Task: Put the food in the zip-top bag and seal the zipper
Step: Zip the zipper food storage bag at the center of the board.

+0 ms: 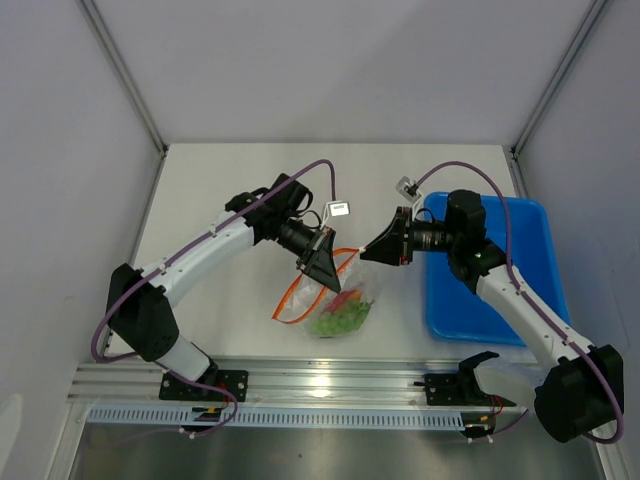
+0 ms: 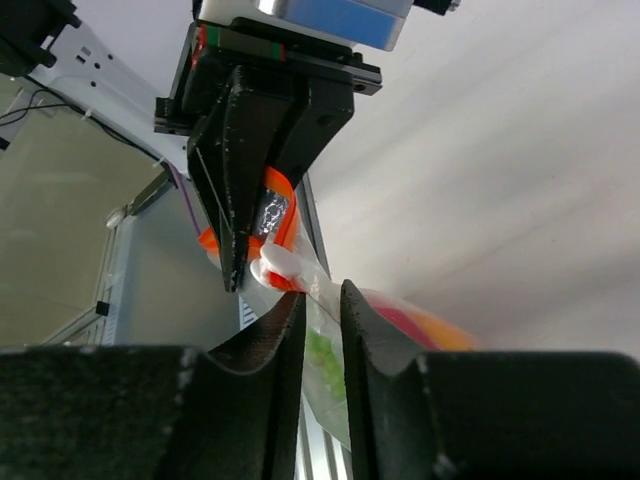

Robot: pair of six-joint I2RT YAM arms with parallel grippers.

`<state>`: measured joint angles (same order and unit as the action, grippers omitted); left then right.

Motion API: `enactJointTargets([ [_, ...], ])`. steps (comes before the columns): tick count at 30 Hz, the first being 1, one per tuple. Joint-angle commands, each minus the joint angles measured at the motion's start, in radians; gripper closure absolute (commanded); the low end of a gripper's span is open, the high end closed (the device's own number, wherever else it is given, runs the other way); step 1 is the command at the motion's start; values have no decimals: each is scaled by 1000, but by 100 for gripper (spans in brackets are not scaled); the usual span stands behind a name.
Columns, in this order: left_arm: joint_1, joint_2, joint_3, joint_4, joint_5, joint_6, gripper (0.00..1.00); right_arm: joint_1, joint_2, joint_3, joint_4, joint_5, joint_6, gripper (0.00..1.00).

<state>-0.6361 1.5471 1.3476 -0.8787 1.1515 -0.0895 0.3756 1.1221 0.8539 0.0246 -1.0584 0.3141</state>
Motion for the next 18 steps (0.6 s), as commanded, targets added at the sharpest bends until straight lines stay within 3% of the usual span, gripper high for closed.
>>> enactJointTargets([
  [1, 1, 7, 31, 14, 27, -9, 99, 0, -10, -15, 83, -77, 31, 79],
  [6, 3, 21, 44, 1, -12, -18, 100, 3, -15, -15, 120, -124, 94, 91],
  [7, 1, 24, 47, -3, -24, -19, 99, 5, -13, -12, 129, -132, 114, 99],
  [10, 1, 24, 53, 0, -99, -36, 97, 14, -5, 2, 115, -133, 140, 100],
  [17, -4, -76, 44, 104, -377, -85, 61, 17, -4, 23, 49, -75, 192, 100],
  [18, -13, -102, 45, 116, -401, -85, 48, 17, 8, 45, -10, -59, 189, 100],
])
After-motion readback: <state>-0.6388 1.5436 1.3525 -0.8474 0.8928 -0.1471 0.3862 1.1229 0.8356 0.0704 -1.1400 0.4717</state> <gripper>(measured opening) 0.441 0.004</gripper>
